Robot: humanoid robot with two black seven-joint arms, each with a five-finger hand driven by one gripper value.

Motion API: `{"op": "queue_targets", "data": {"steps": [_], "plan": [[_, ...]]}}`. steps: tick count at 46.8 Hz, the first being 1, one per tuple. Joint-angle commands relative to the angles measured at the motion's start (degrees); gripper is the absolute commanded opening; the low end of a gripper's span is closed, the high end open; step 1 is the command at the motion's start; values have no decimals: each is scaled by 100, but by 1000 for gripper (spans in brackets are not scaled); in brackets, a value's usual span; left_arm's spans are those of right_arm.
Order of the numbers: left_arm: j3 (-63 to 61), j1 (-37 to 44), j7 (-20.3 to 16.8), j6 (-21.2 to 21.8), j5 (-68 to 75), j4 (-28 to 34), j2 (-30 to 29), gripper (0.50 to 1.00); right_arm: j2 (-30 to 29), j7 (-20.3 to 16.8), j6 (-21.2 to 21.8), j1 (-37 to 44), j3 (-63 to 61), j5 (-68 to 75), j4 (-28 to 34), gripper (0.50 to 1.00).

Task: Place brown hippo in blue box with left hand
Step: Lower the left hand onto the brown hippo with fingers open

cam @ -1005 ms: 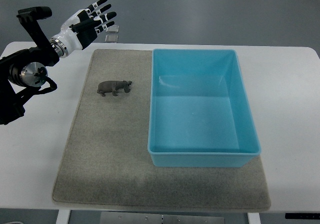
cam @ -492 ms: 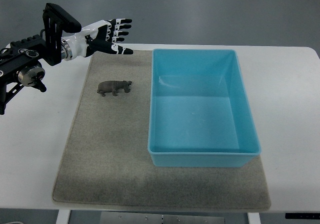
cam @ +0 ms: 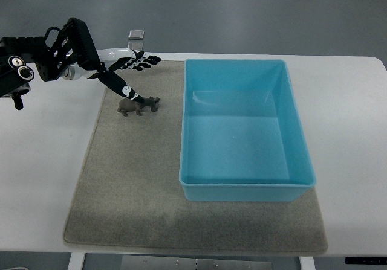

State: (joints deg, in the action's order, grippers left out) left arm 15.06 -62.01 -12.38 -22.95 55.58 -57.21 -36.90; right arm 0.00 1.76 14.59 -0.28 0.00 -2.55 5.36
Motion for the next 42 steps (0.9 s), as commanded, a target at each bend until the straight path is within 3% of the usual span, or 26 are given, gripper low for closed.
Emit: {"op": "queue_targets", "data": {"steps": [1,10,35,42], "plan": [[5,-13,-2,-16,471,-106,-27,999,0,0,0,2,0,0,0,936],[32,-48,7,-69,1420,-441,-115,996,0,0,0,2,0,0,0,936],[14,-13,16,98,3214,-370,25,979,0,0,0,2,0,0,0,936],[-12,40,148,194,3240,-353,148,941,0,0,0,2,0,0,0,936]]}}
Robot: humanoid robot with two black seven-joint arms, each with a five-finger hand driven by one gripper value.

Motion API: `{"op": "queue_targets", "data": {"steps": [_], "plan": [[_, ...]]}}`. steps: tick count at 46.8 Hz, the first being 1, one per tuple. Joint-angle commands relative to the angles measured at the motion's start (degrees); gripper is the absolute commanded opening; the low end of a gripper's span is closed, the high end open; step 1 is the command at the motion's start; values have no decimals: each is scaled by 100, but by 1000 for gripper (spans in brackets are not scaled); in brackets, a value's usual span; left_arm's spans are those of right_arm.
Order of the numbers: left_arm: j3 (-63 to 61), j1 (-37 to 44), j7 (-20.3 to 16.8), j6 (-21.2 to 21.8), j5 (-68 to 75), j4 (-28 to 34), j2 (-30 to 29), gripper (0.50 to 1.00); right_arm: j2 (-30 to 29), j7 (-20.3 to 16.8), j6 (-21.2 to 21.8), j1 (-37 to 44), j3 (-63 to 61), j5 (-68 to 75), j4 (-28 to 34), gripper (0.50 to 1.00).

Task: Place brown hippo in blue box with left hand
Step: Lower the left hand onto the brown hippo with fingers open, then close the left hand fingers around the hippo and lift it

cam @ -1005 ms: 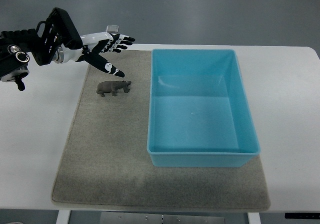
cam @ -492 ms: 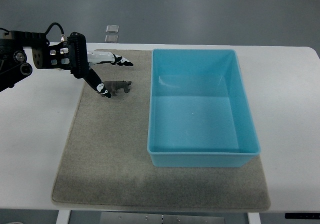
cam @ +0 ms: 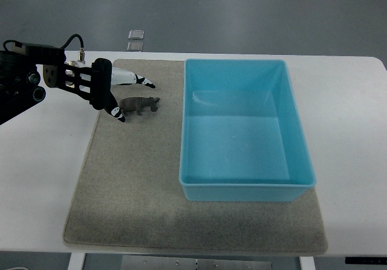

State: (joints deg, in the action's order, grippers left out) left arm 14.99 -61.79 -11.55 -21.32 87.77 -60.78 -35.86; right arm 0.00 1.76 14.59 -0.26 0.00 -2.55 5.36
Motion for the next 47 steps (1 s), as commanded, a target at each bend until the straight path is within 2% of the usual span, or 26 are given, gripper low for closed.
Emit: {"op": "queue_targets", "data": {"steps": [1,17,22,27,33,36,38,43,46,47], "plan": [[-5,18,83,40,56,5,52,941,0,-1,0,0,0,0,0,936],[4,18,144,102,284,22,131,939,0,-1,0,0,0,0,0,936],[-5,18,171,102,284,40,131,928,0,-1,0,-9,0,0,0,936],[-5,18,180,93,284,58,131,887,0,-1,0,0,0,0,0,936],[-13,18,171,93,284,49,131,808,0,-1,0,0,0,0,0,936],[-13,18,171,93,284,49,131,742,0,-1,0,-9,0,0,0,936],[-13,18,171,93,284,49,131,720,0,-1,0,0,0,0,0,936],[-13,18,171,93,284,58,131,600,0,-1,0,-9,0,0,0,936],[-13,18,171,85,284,58,131,502,0,-1,0,0,0,0,0,936],[-13,18,180,85,284,58,131,500,0,-1,0,0,0,0,0,936]]}}
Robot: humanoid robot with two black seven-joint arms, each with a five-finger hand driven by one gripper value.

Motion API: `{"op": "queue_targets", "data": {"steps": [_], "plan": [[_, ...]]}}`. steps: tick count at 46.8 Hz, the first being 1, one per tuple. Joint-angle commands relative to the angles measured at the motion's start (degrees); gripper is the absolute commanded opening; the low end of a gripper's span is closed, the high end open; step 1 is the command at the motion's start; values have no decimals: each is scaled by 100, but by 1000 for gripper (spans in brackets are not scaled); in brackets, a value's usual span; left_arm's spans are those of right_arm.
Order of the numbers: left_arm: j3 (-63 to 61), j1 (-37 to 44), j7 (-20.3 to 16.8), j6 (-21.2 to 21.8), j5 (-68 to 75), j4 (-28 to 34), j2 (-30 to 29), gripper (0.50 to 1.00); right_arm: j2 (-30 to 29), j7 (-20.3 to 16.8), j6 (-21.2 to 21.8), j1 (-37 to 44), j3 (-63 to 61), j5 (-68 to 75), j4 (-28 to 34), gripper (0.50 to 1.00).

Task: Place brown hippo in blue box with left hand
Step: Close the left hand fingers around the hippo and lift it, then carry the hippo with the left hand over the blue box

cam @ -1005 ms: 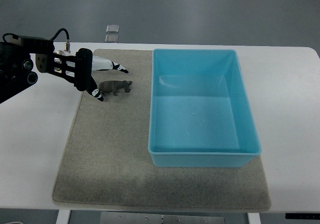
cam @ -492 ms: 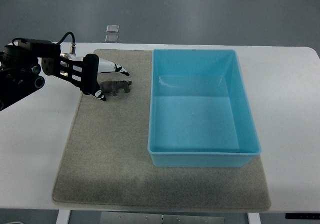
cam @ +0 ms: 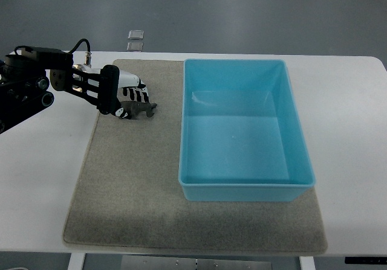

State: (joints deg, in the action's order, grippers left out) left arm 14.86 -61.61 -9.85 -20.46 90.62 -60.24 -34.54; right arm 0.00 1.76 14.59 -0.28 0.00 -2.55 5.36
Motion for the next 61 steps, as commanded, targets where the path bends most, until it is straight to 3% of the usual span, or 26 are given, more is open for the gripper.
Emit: {"op": "queue_targets", "data": {"steps": [1,26,36,48,61], "plan": [[0,0,9,-2,0,4,0,500,0,0,0,2,0,0,0,936],[96,-53,-26,24,-18,4,0,500,0,0,0,2,0,0,0,936],[263,-228,-44,490,-106,39,0,500,0,0,0,2,0,0,0,936],[799,-527,-114,534,-123,21,0,500,0,0,0,2,0,0,0,936],[887,-642,-158,595,-115,-66,439,500,0,0,0,2,0,0,0,936]]}}
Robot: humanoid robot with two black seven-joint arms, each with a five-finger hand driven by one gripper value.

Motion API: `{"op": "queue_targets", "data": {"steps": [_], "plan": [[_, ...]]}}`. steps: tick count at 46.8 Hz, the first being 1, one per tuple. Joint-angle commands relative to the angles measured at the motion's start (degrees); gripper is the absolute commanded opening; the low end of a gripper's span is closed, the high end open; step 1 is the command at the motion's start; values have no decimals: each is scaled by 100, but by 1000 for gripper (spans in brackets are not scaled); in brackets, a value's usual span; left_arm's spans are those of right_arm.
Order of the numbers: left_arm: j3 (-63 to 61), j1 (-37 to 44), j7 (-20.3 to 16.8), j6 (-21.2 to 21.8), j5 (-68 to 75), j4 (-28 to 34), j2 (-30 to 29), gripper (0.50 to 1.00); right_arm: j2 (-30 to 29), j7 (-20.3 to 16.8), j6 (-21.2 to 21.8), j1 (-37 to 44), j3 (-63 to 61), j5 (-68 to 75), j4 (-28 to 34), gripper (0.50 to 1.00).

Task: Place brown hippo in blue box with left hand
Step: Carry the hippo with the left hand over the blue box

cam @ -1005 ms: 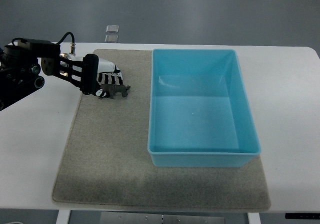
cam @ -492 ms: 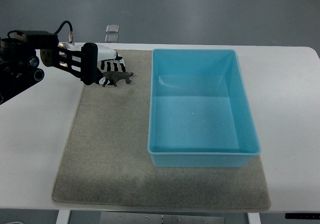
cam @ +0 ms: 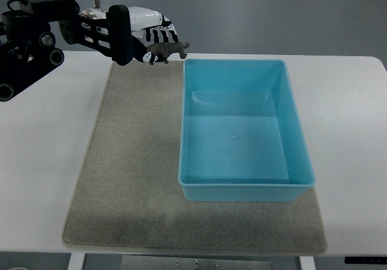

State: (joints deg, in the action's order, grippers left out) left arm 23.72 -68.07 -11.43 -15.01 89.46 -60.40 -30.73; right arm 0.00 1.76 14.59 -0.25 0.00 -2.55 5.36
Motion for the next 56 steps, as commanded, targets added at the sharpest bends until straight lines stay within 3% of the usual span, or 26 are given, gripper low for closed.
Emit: {"op": "queue_targets", "data": {"steps": [1,16,56], "plan": [[10,13,0,77,2,-77,84,500,0,-1,0,-1,0,0,0,936],[10,101,0,218,2,-446,418,500,0,-1,0,-1,0,0,0,936],[-69,610,9,218,19,-411,1253,500,0,-1,0,-1,0,0,0,936]]}}
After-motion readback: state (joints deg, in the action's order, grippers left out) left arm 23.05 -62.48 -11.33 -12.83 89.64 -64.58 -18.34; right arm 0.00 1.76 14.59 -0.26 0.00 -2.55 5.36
